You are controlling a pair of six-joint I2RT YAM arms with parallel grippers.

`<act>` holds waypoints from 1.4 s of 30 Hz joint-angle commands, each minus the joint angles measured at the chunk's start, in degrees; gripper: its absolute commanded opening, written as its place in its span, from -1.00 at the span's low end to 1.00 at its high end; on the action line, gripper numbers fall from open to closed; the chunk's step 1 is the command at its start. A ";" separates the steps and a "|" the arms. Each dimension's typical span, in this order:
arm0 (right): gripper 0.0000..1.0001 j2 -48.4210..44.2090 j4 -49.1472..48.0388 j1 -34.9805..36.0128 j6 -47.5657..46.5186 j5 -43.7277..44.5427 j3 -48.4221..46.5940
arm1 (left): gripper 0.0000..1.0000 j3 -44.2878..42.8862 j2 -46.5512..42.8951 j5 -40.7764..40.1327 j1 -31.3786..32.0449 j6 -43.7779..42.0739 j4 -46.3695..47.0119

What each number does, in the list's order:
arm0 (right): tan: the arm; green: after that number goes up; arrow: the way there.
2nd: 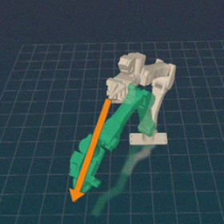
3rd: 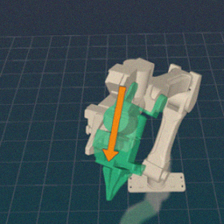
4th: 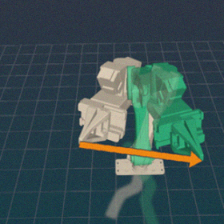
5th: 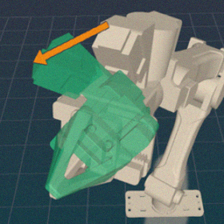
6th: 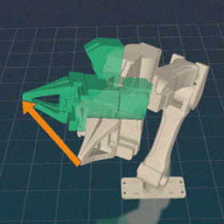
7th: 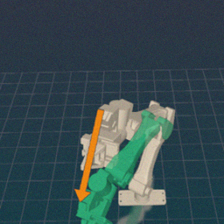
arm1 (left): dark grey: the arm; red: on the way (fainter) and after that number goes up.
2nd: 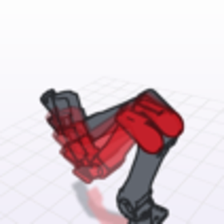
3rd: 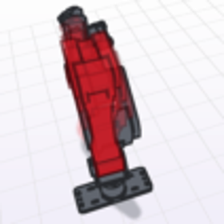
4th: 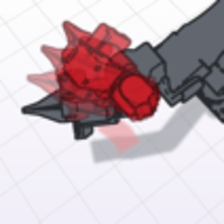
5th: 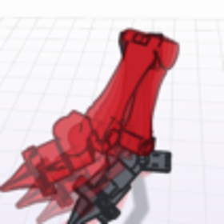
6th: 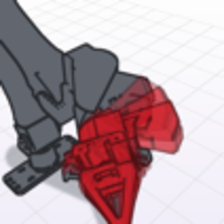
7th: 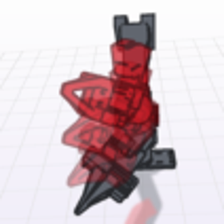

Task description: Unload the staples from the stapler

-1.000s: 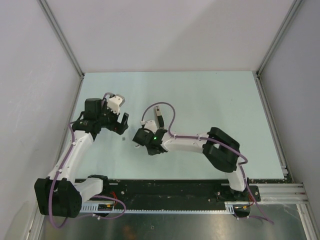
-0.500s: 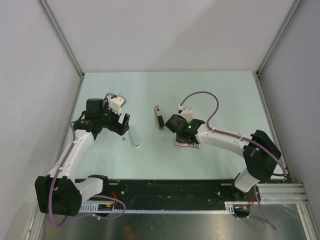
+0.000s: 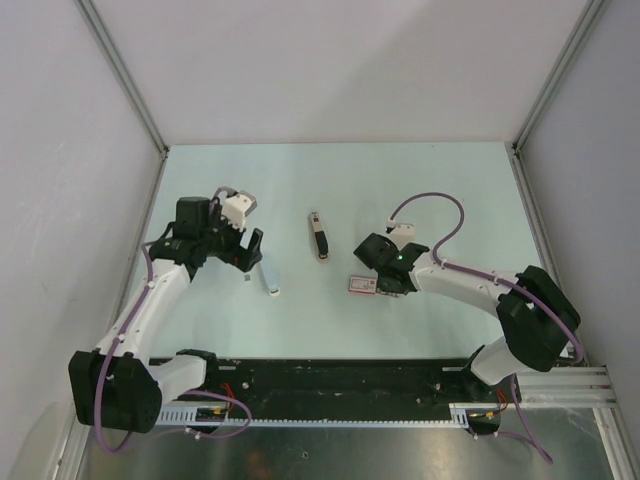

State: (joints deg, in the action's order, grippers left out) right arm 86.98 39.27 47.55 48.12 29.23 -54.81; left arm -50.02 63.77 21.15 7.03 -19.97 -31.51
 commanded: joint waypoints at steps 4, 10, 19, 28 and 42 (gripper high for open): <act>-0.95 -1.02 -2.42 -0.93 0.95 1.46 0.97 | 0.97 -0.31 0.08 0.40 0.85 -0.57 -0.28; -0.95 0.25 -3.37 -1.35 0.92 0.81 1.35 | 0.97 -0.34 0.45 0.32 1.17 -0.49 -0.23; -0.94 1.99 -5.22 -2.12 0.68 -0.14 2.43 | 0.97 -0.40 0.57 0.01 1.54 -0.52 -0.27; -0.92 2.65 -6.55 -2.82 0.33 -0.72 3.32 | 0.97 -0.45 0.59 -0.32 1.80 -0.54 -0.25; -0.80 3.03 -7.99 -3.15 -0.19 -1.66 3.91 | 0.97 -0.54 0.42 -0.45 2.10 -0.42 -0.25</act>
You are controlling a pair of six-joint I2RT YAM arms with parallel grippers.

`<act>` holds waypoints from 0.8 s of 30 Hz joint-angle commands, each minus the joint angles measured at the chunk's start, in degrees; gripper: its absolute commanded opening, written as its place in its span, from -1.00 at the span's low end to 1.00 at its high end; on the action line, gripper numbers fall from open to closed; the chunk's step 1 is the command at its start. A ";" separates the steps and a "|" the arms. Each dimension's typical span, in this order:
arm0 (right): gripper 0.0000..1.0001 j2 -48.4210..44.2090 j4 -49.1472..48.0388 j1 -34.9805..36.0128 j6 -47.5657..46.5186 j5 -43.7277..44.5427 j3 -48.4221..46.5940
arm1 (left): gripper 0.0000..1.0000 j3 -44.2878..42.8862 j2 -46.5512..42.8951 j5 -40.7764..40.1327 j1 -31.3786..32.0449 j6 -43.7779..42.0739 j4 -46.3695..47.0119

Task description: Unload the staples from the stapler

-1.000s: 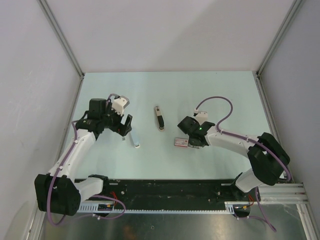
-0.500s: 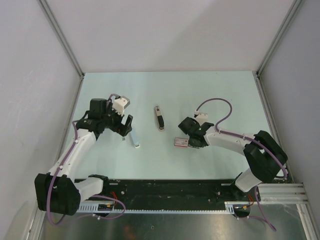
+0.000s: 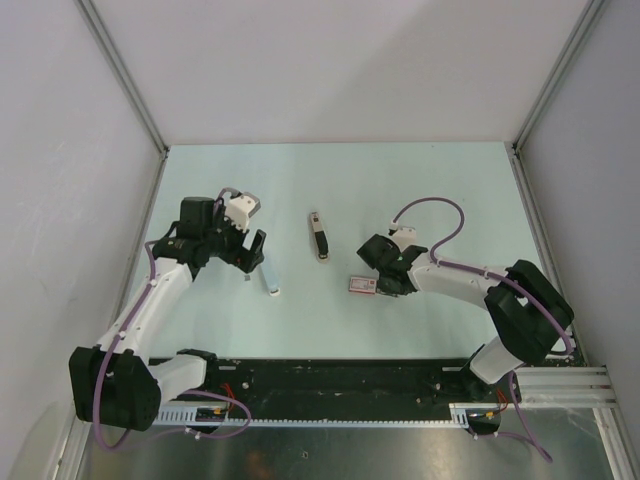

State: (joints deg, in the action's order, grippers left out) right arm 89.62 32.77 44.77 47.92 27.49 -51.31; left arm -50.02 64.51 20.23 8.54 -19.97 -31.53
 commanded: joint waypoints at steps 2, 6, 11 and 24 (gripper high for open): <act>-0.78 0.38 -1.62 -0.41 -0.06 0.09 0.42 | 0.97 -0.48 -0.37 0.39 0.67 -0.42 -0.27; -0.74 0.54 -1.47 -0.48 -0.08 0.00 0.49 | 0.97 -0.64 -0.48 0.20 0.77 -0.47 -0.29; -0.72 0.23 -1.38 -0.67 -0.02 0.20 0.95 | 0.97 -0.65 -0.43 0.23 0.78 -0.47 -0.28; -0.64 0.24 -2.15 -0.88 -0.45 -0.46 1.12 | 0.98 -0.60 -0.71 0.14 0.87 -0.44 -0.30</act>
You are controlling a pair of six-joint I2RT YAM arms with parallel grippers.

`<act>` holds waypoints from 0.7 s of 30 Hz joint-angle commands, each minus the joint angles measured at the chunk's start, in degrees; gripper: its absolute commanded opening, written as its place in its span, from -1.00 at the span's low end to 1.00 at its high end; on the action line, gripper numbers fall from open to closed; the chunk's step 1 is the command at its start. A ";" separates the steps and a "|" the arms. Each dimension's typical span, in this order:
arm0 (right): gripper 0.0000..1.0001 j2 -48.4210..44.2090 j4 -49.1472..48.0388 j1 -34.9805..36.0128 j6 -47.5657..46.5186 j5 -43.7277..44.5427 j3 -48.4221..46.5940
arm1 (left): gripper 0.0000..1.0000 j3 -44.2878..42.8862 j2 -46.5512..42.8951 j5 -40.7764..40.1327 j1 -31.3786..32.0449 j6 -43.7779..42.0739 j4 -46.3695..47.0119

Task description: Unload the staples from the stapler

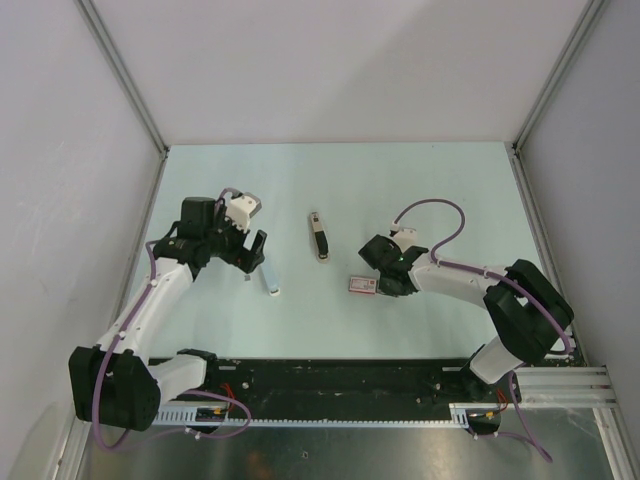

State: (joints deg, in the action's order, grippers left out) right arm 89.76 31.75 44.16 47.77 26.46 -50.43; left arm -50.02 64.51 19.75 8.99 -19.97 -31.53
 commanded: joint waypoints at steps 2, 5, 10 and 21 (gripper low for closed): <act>-0.61 0.14 -1.20 -0.27 -0.31 0.54 0.25 | 0.98 -0.60 -0.79 0.64 0.41 -0.43 -0.33; -0.50 0.21 -1.35 -0.22 -0.45 0.45 0.27 | 0.99 -0.47 -0.87 0.74 0.45 -0.47 -0.35; -0.38 0.14 -1.81 -0.39 -0.61 0.03 0.26 | 0.99 -0.33 -1.01 1.06 0.56 -0.41 -0.37; -0.35 -4.39 -2.50 -0.35 -1.29 -2.06 0.12 | 0.99 0.07 -1.15 1.36 0.84 -0.30 -0.30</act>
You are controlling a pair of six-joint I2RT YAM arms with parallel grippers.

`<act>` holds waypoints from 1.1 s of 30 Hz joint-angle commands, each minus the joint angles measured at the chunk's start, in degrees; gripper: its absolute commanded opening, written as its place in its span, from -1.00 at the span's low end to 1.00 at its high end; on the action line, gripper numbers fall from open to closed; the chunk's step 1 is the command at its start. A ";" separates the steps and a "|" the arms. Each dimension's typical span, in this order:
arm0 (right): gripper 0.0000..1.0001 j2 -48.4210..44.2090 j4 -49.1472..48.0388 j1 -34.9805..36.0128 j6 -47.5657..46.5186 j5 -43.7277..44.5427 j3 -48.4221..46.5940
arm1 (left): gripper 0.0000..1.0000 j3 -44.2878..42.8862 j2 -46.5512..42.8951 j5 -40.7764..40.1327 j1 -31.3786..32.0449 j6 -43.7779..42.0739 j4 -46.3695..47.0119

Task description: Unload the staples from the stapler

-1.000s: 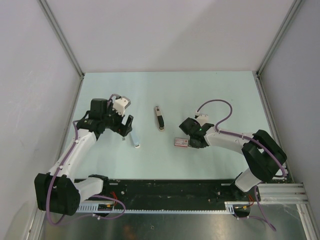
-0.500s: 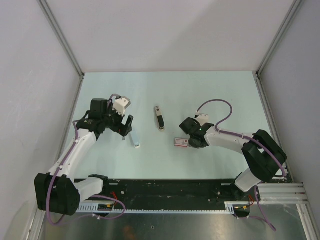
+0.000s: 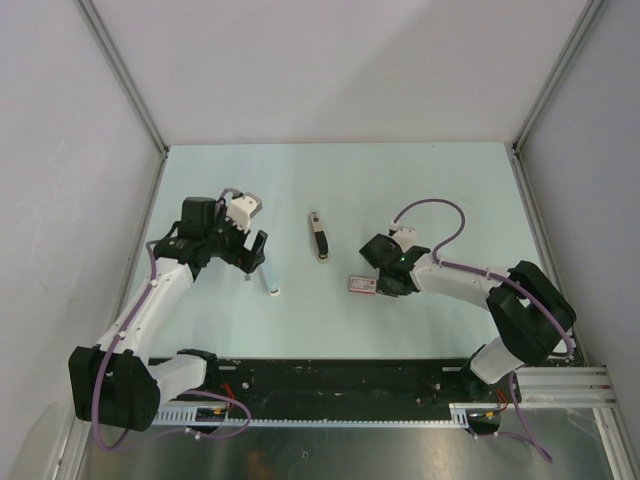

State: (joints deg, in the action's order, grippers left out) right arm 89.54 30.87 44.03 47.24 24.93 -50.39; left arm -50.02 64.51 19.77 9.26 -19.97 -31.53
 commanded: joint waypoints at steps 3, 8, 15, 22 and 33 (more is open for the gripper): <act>-0.37 -8.52 -1.68 -0.46 -1.21 -1.72 -0.23 | 0.99 0.28 -0.77 1.58 1.91 -0.32 -0.27; -0.39 -14.76 -0.69 -3.61 -1.95 -4.89 -0.40 | 0.97 -0.01 1.03 0.09 8.00 -0.77 -0.10; -0.43 -17.19 0.12 -13.29 -4.27 -11.89 3.04 | 0.97 -1.69 7.20 -2.00 17.96 -2.61 2.20; -0.44 -15.42 -10.77 -23.48 -3.39 -30.54 13.58 | 0.88 -5.11 15.81 -4.28 25.07 -4.43 6.42; -0.45 -9.43 -20.60 -27.47 -1.42 -41.60 18.20 | 0.80 -8.63 28.11 -10.74 32.11 -7.93 13.36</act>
State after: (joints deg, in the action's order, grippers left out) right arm 77.95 15.66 17.41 44.88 -11.42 -33.43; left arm -55.33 90.04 11.99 39.79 -24.93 -22.31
